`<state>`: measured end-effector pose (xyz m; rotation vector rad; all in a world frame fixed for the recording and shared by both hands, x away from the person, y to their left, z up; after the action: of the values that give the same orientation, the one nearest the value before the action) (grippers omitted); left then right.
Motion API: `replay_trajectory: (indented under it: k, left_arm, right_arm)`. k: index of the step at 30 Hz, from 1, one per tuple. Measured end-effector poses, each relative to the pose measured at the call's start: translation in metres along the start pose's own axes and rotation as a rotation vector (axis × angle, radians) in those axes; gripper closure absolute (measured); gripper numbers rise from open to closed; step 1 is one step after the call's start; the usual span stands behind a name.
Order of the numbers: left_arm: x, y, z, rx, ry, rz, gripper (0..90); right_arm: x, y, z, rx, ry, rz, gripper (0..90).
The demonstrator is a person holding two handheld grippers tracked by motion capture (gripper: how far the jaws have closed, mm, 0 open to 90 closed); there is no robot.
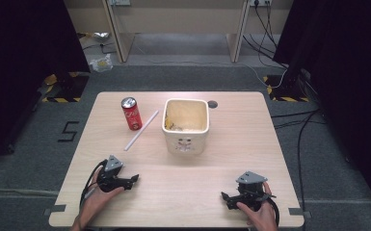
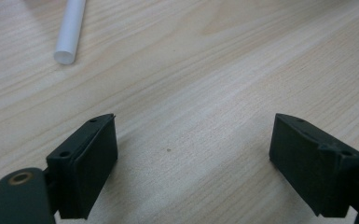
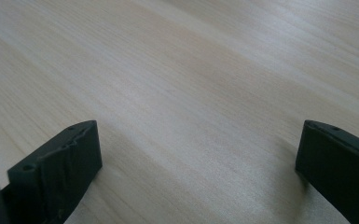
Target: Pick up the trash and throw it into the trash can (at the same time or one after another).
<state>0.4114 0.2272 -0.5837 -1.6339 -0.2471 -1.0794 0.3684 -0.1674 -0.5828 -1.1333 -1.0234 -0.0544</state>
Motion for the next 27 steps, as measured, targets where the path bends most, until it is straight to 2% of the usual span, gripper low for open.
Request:
replay_trajectory:
  k: [11, 15, 19, 27]
  left_arm:
    - [0.0000, 0.0000, 0.0000, 0.000, 0.000, 0.000, 14.4]
    - [0.0003, -0.0004, 0.0006, -0.008, -0.012, -0.005, 14.6]
    - [0.0000, -0.0002, 0.0001, 0.000, -0.001, 0.000, 14.5]
    - [0.0003, -0.0022, 0.0015, -0.015, -0.035, -0.007, 16.4]
  right_arm:
    - [-0.0002, -0.0001, -0.0004, -0.008, 0.004, -0.002, 0.6]
    - [-0.0006, -0.0004, -0.0001, -0.008, 0.007, -0.002, 0.6]
    - [-0.0007, -0.0005, -0.0001, -0.009, 0.006, -0.001, 0.5]
    - [-0.0009, -0.0007, 0.0001, -0.007, 0.006, 0.000, 0.6]
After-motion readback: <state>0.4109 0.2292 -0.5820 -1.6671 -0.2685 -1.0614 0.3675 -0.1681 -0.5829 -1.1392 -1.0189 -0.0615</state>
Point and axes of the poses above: each handheld gripper's, and its own axes: y roughly forward along the jaws, x roughly out of its top, z roughly to its left, the point moved 9 cm from there along y, roughly forward along the jaws, and after that the axes turned 4 degrees about x, right-handed, at the moved point
